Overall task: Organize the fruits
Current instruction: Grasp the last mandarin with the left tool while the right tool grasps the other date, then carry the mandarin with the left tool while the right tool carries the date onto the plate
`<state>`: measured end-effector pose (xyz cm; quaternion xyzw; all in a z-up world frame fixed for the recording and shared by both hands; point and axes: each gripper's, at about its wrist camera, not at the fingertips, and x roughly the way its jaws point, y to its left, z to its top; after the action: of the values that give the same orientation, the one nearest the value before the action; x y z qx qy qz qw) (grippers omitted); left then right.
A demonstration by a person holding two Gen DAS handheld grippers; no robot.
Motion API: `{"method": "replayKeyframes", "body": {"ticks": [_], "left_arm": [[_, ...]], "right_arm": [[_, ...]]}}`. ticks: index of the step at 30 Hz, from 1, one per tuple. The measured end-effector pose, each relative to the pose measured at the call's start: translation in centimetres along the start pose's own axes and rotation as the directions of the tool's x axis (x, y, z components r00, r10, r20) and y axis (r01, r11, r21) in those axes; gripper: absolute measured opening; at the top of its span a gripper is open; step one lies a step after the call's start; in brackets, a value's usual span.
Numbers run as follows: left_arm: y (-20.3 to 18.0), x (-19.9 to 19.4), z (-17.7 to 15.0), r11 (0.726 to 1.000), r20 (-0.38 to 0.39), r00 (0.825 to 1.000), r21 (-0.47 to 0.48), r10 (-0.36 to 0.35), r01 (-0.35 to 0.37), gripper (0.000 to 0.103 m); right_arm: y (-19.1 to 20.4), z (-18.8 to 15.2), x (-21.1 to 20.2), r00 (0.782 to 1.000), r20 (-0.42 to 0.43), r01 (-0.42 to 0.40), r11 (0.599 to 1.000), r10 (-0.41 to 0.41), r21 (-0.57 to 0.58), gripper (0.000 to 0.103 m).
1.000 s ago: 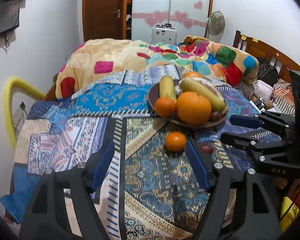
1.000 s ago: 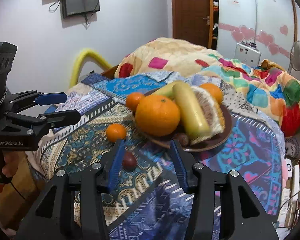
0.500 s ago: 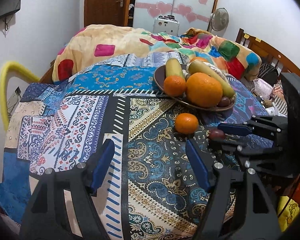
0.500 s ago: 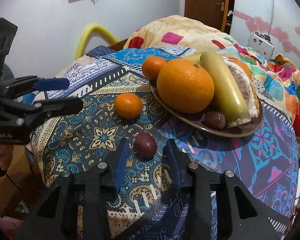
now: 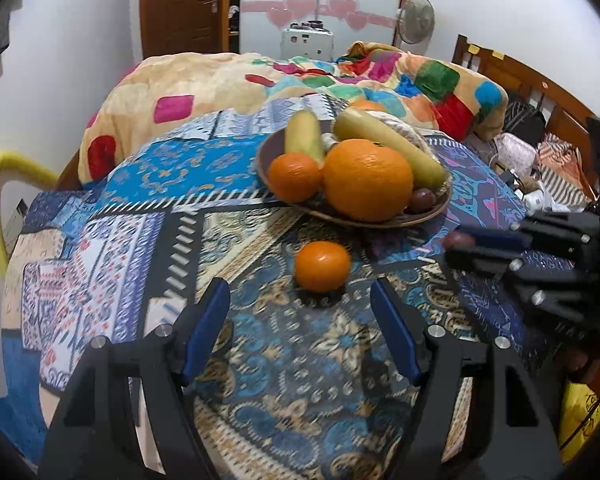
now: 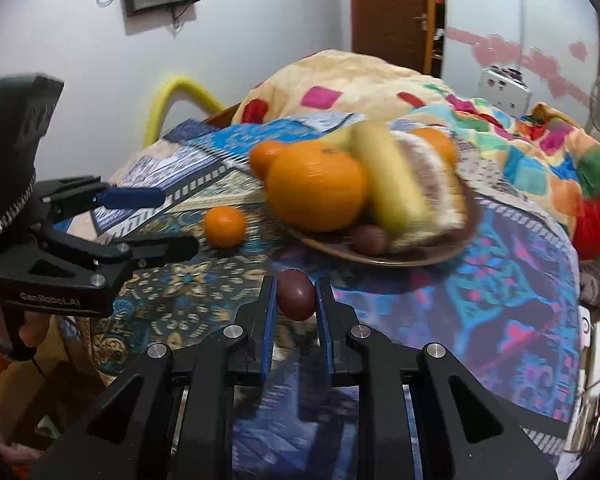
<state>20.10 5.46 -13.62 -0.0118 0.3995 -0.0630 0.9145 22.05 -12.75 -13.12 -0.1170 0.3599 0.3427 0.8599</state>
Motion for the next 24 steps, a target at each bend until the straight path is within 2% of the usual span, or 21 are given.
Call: {"method": "replayKeyframes", "body": {"ticks": [5,10,14,16,20,24], "left_arm": [[-1.0,1.7,0.7,1.000,-0.041,0.999,0.012,-0.014,0.015,0.057],[-1.1,3.1,1.1,1.000,-0.070,0.997,0.004,-0.028,0.028,0.048],[-1.2,3.5,1.1,1.000,-0.067,0.998,0.006,-0.015,0.016,0.041],[-1.1,3.5,1.1,1.000,-0.064,0.998,0.009,-0.007,0.008,0.034],[-0.9,3.2,1.4,0.999,-0.069,0.997,-0.002,-0.033,0.033,0.034],[-1.0,2.0,2.4,0.999,-0.027,0.999,0.005,-0.035,0.035,0.034]], "right_arm": [[-2.6,-0.1,-1.5,0.998,0.031,0.050,0.998,-0.051,0.042,0.017],[-4.2,-0.5,-2.1,0.996,0.034,0.079,0.995,-0.081,0.059,0.017],[-5.2,-0.8,-2.1,0.996,0.030,0.087,0.993,-0.090,0.077,0.017],[-5.4,-0.8,-2.2,0.995,0.035,0.088,0.993,-0.091,0.084,0.017],[-5.6,-0.4,-2.5,0.995,0.054,0.084,0.993,-0.089,0.088,0.017],[-5.7,0.4,-2.4,0.994,0.069,0.079,0.993,-0.085,0.084,0.017]]}}
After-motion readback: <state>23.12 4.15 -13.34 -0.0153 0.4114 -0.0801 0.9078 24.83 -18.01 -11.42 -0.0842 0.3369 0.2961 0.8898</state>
